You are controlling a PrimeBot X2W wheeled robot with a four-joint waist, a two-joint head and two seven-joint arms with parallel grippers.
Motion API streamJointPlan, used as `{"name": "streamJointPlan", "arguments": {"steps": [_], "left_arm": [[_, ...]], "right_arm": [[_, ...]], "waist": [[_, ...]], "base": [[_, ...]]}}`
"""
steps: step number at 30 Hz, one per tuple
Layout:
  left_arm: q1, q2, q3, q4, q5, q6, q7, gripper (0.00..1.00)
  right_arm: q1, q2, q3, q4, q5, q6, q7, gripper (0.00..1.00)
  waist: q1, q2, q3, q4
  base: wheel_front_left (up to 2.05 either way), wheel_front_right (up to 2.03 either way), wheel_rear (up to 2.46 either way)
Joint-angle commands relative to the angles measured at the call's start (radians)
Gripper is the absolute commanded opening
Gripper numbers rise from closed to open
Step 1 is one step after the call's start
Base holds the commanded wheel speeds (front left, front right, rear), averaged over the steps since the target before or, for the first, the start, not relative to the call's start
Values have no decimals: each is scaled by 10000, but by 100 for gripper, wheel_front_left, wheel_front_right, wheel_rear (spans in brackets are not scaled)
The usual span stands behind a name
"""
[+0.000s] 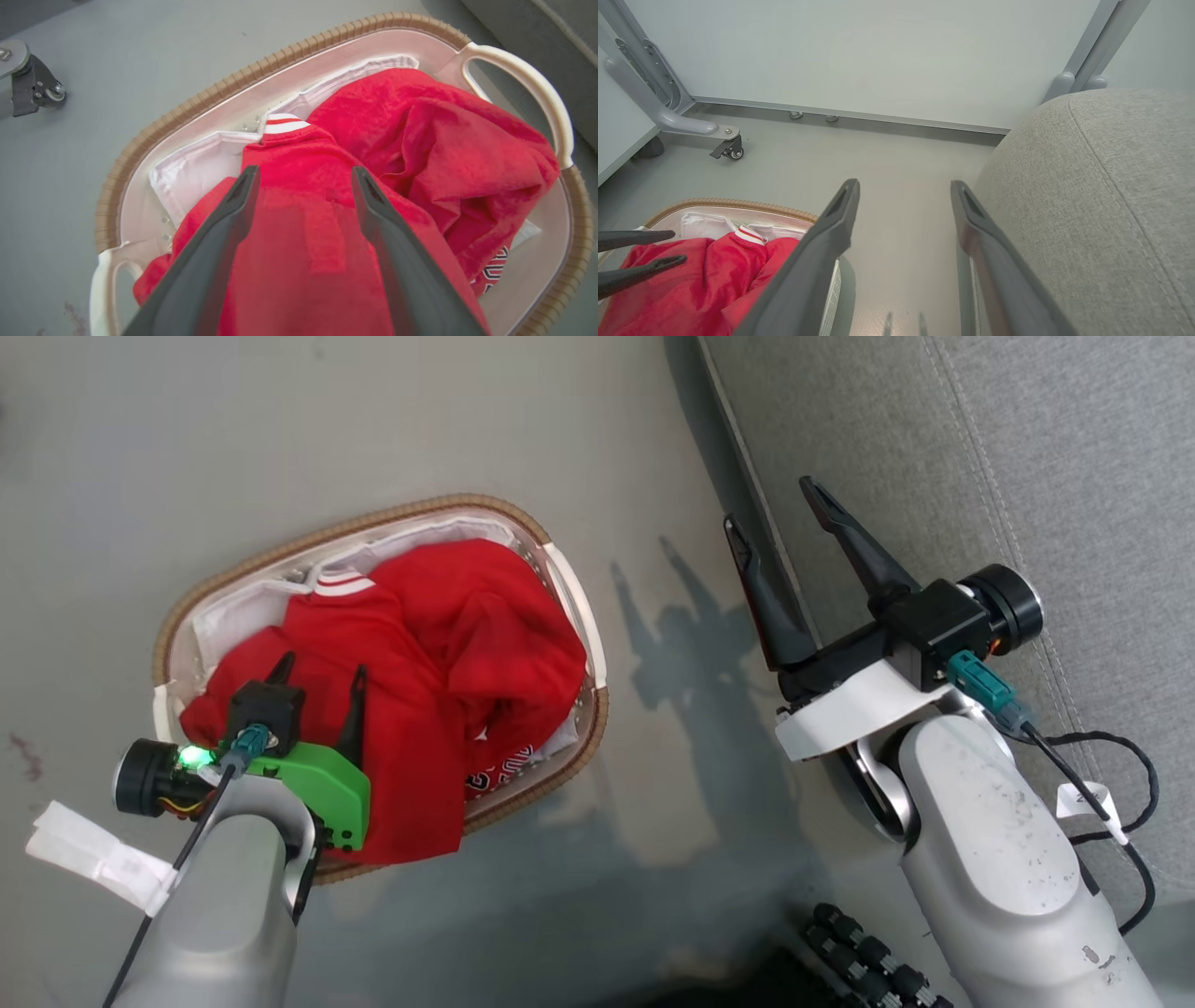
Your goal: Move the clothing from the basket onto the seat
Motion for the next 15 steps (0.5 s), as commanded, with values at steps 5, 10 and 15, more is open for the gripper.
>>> {"name": "streamJointPlan", "arguments": {"steps": [5,10,15], "left_arm": [[-813,175,-193,1362,199,-29,-8,100],[-1472,136,-466,2609,317,-29,-8,100],[-1993,85,-806,3509,301,-30,66,100]], "right_arm": [[-264,-17,118,-249,206,-10,-18,100],[-380,-16,205,-468,347,-10,-18,100],[-463,-16,243,-664,435,-10,-20,100]], "waist": [[-1,0,669,-311],[-1,0,973,-402],[-1,0,1200,-459]], "base": [[0,0,0],[0,0,0],[0,0,0]]}}
